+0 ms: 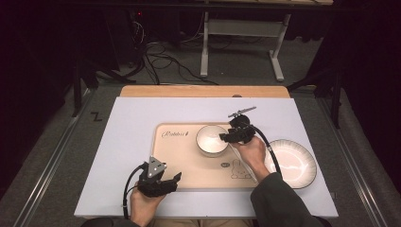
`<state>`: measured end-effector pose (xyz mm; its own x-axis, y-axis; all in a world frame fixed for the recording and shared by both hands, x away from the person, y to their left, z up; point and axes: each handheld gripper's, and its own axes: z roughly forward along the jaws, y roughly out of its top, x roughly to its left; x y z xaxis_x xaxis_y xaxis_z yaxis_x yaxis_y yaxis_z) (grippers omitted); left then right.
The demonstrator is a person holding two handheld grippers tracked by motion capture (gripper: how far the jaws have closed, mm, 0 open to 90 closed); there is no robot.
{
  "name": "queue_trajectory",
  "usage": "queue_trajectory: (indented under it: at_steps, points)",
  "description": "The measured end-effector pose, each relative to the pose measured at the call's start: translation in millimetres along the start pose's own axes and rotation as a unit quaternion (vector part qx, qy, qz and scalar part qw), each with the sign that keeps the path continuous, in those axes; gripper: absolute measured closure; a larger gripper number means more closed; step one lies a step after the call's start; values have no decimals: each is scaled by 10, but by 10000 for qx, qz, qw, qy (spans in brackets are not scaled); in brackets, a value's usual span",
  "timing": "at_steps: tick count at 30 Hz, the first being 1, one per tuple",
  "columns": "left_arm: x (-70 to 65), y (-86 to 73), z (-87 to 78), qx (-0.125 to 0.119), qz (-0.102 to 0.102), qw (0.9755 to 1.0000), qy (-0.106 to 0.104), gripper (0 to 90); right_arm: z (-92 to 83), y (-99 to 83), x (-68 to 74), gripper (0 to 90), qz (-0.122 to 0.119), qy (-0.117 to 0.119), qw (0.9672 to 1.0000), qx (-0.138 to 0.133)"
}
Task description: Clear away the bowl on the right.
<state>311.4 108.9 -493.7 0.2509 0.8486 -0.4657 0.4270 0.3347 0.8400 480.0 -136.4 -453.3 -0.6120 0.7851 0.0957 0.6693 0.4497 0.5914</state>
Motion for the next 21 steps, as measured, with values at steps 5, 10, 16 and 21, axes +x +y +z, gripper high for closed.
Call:
queue_trajectory:
  at_steps: [5, 10, 16, 21]
  points:
    - [-17, 13, 43, 67, 15, 9999, -92, 324, -87, -24, 41, 502, -41, 0, 10000, -26]
    - [-54, 25, 95, 165, -37, 9996, -207, 366, -244, -86, 49, 492, -31, 64, 9998, -188]
    - [-104, 16, 177, 210, 63, 9994, -268, 362, -400, -214, -33, 492, 127, 130, 9996, -193]
    - [-128, 22, 241, 241, 44, 9992, -328, 349, -512, -324, -40, 465, 111, 252, 9994, -200]
